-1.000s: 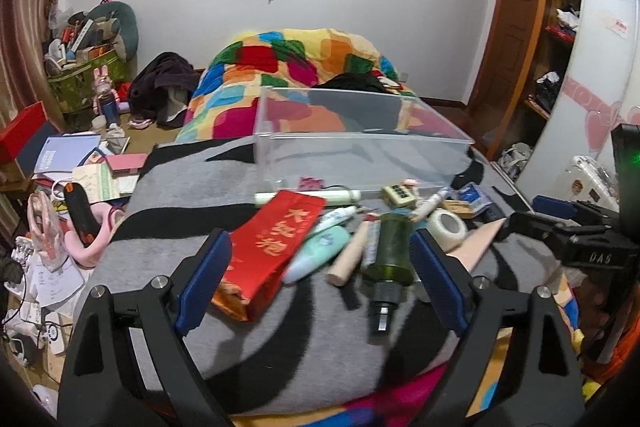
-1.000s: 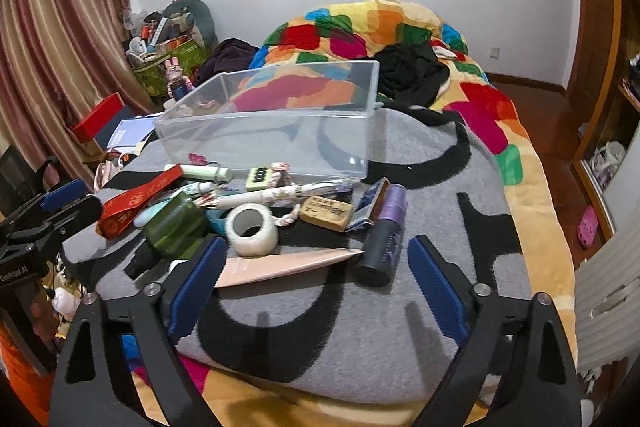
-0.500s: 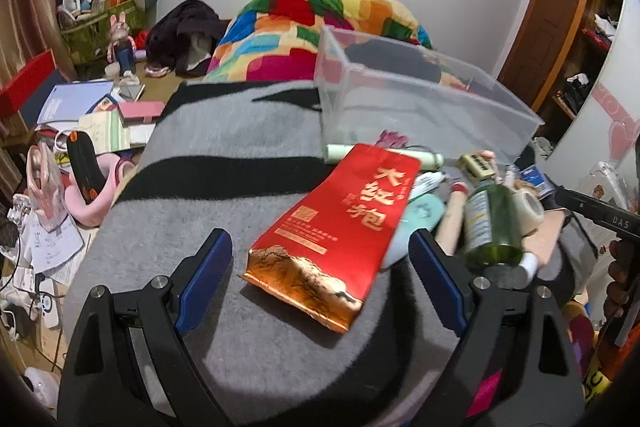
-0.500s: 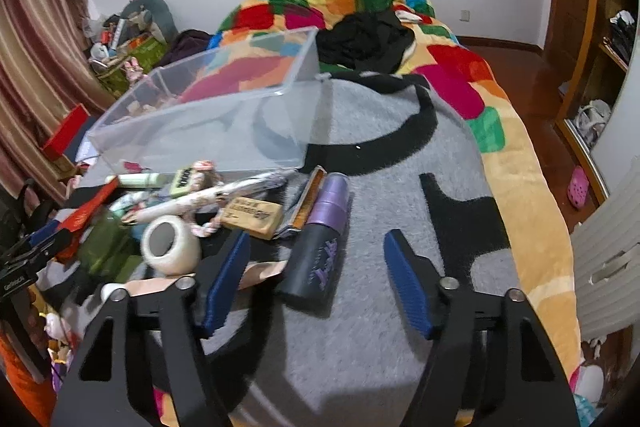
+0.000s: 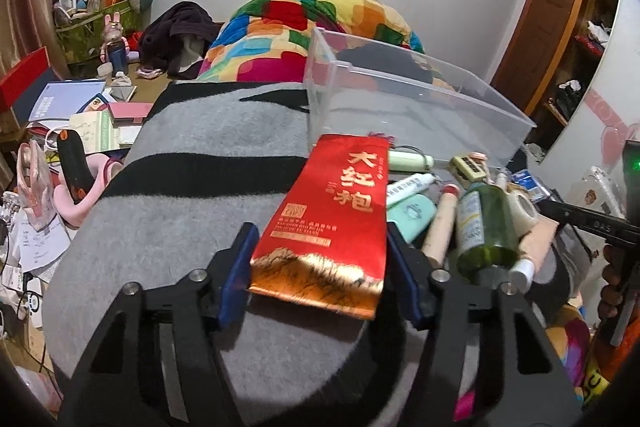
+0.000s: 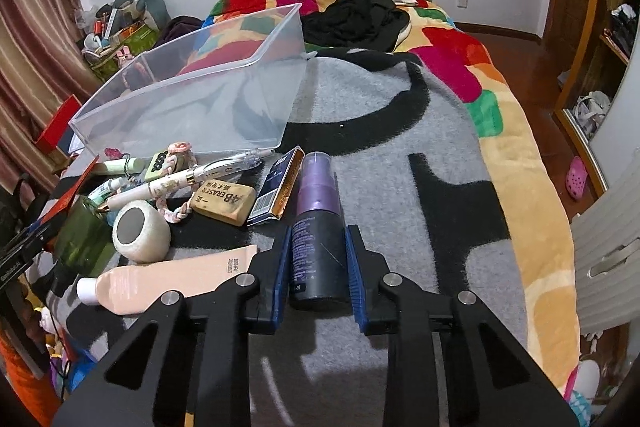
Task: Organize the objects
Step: 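Grasp the red tea packet with the left tool while the right tool grasps the purple spray bottle, then carry the red packet into the clear box and release while the right tool drops the spray bottle in, then grasp the green glass bottle with the left tool while the right tool grasps the blue Max box, then lower the green bottle into the clear box while the right tool releases the Max box inside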
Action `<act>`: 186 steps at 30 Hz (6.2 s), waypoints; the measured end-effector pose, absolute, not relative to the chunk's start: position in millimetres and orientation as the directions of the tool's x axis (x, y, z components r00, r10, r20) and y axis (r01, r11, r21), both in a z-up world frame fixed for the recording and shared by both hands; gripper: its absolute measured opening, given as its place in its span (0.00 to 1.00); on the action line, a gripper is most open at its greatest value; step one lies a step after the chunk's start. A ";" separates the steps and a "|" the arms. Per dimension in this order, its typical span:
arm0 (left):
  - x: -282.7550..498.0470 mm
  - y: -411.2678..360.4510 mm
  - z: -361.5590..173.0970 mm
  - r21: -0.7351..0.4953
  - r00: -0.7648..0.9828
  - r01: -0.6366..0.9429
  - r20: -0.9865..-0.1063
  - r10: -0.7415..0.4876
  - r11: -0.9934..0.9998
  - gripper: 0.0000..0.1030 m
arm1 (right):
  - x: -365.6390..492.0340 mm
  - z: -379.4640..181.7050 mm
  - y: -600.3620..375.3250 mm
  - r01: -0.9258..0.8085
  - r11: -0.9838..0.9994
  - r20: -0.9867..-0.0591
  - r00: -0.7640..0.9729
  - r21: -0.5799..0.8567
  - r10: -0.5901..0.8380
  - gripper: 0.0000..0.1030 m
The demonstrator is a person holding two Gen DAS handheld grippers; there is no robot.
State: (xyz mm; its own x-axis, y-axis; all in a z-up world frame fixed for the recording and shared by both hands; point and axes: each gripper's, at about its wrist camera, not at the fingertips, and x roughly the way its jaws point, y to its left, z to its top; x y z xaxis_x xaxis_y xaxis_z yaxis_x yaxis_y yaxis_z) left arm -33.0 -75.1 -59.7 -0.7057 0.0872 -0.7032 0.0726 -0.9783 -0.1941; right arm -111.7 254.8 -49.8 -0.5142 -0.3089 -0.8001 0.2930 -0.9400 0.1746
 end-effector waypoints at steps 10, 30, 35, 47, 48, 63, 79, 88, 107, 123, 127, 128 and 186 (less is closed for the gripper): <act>-5.9 -69.4 -27.5 -0.167 -0.768 0.084 -0.639 0.042 -0.982 0.55 | -103.7 -23.4 268.7 0.275 -0.944 -0.749 -0.583 0.183 -0.315 0.23; -82.0 -53.8 18.2 -0.192 -0.794 -0.003 -0.597 0.119 -0.981 0.55 | -132.1 33.5 218.1 0.415 -0.896 -0.658 -0.633 0.157 -0.408 0.23; -120.2 -43.7 13.6 -0.178 -0.749 -0.033 -0.647 0.142 -0.983 0.55 | -158.5 26.1 193.4 0.453 -0.879 -0.694 -0.584 0.151 -0.420 0.23; -185.5 -21.6 -4.4 -0.131 -0.640 -0.086 -0.753 0.155 -0.988 0.55 | -212.0 0.6 142.3 0.511 -0.852 -0.796 -0.467 0.113 -0.385 0.23; -188.2 -19.4 -5.2 -0.120 -0.636 -0.092 -0.757 0.151 -0.988 0.55 | -215.8 -2.5 139.2 0.513 -0.851 -0.806 -0.455 0.110 -0.378 0.23; -191.8 -10.6 -10.2 -0.116 -0.582 -0.141 -0.794 0.178 -0.983 0.57 | -222.4 -11.7 130.5 0.525 -0.847 -0.841 -0.418 0.085 -0.344 0.23; -109.7 -25.2 17.3 -0.067 -0.701 -0.085 -0.705 0.108 -0.994 0.81 | -172.9 22.4 193.9 0.471 -0.878 -0.745 -0.553 0.091 -0.374 0.52; -77.5 -9.7 -1.8 -0.080 -0.695 -0.070 -0.711 0.107 -0.994 0.82 | -152.0 -1.9 229.1 0.402 -0.911 -0.765 -0.557 0.092 -0.323 0.55; -61.1 44.7 -45.2 -0.061 -0.634 -0.182 -0.755 0.165 -0.981 0.46 | -143.0 -54.9 237.2 0.386 -0.919 -0.824 -0.492 0.083 -0.281 0.51; -53.0 19.5 -15.0 -0.102 -0.713 -0.125 -0.683 0.161 -0.987 0.40 | -138.6 -49.8 245.9 0.411 -0.908 -0.826 -0.484 0.076 -0.288 0.35; -56.8 10.5 -3.2 -0.115 -0.739 -0.100 -0.657 0.151 -0.988 0.40 | -139.2 -51.1 235.7 0.434 -0.900 -0.823 -0.494 0.046 -0.280 0.42; -57.9 8.4 -0.1 -0.119 -0.744 -0.096 -0.651 0.151 -0.988 0.40 | -139.4 -52.8 232.2 0.438 -0.898 -0.825 -0.499 0.026 -0.267 0.42; -164.4 1.1 5.1 -0.026 -0.707 -0.086 -0.703 0.079 -0.996 0.47 | -196.8 6.2 133.8 0.542 -0.839 -0.782 -0.504 0.044 -0.367 0.26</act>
